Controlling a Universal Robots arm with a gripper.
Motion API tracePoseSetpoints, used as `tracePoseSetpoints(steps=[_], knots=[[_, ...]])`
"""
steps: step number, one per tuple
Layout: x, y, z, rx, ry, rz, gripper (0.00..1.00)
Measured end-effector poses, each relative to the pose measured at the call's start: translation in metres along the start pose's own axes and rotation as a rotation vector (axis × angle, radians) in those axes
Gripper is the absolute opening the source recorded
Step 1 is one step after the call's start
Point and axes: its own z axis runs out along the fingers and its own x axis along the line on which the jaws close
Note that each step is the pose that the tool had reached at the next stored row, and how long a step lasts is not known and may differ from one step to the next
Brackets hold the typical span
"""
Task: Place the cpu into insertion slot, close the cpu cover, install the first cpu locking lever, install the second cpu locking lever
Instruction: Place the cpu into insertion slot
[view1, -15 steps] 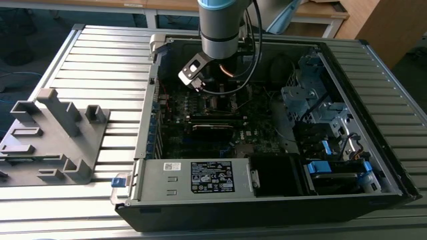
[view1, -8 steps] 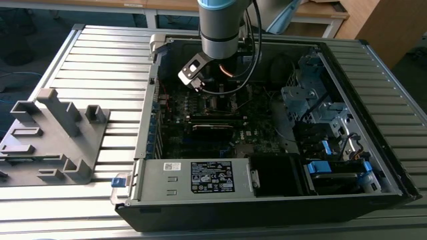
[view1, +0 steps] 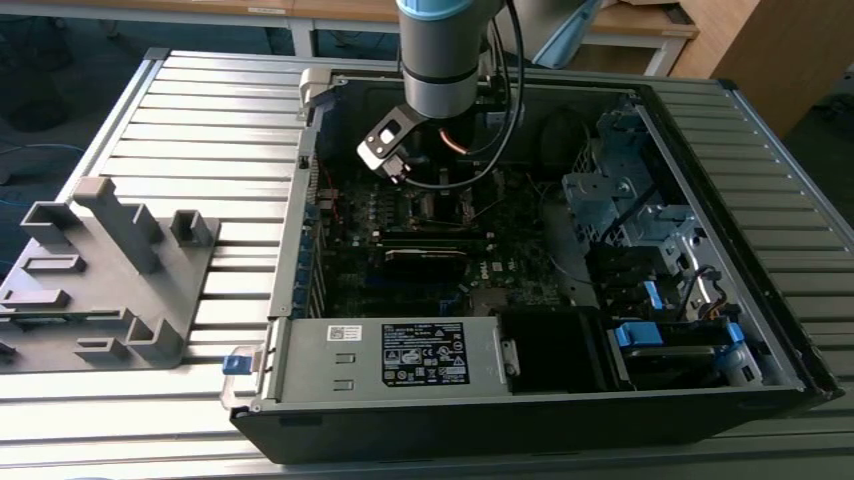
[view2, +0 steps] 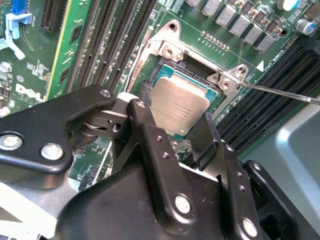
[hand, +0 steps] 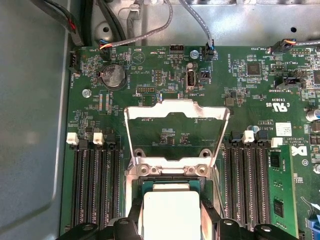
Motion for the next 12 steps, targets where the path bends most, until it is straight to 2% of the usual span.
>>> tracePoseSetpoints(steps=[12], knots=[[-0.0002, -0.0024, 0.0006, -0.0001, -0.0018, 0.012, 0.54]])
